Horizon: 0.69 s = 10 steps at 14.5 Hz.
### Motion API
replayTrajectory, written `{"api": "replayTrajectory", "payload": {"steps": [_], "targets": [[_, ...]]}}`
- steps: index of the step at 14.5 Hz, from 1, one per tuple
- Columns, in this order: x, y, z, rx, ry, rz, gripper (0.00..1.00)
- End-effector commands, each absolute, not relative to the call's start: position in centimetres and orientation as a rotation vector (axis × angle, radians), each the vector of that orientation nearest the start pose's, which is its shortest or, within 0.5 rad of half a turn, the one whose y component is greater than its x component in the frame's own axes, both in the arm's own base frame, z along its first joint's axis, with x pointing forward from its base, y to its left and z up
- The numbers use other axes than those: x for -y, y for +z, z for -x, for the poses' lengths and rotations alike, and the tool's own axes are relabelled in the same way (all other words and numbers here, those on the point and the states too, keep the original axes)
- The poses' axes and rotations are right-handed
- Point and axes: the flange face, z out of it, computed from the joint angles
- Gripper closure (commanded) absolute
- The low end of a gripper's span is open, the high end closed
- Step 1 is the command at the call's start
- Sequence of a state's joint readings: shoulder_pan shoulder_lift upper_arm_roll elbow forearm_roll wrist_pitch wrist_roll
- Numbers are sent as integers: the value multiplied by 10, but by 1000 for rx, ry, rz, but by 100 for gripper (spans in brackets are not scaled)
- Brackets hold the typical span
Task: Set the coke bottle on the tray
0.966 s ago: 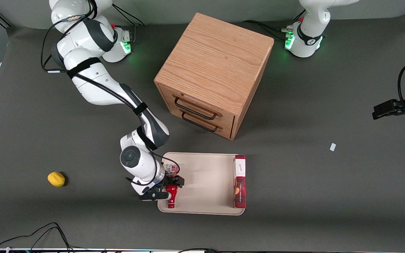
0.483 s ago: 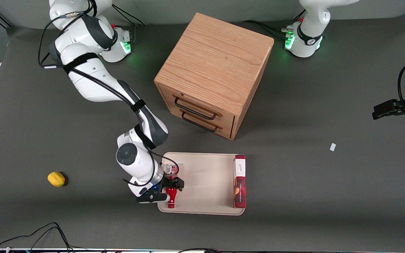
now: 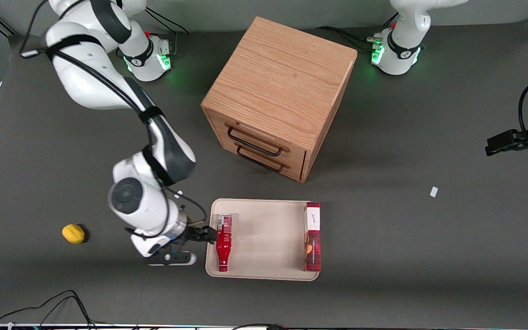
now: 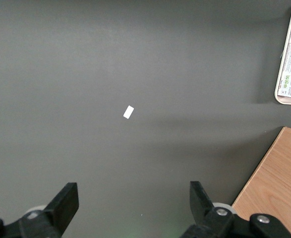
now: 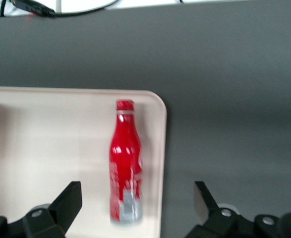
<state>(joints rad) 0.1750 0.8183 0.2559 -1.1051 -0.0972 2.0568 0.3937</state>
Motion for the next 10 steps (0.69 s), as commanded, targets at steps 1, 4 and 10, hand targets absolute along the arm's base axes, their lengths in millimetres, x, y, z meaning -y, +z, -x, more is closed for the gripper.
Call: {"api": "replayTrajectory", "payload": {"steps": [1,4,10], "targets": [[-196,389,-697,100,-22,2962,0],[-135,430,-651,55,39,2981,0],[-65,487,-533,-2,26,3056,0]]}}
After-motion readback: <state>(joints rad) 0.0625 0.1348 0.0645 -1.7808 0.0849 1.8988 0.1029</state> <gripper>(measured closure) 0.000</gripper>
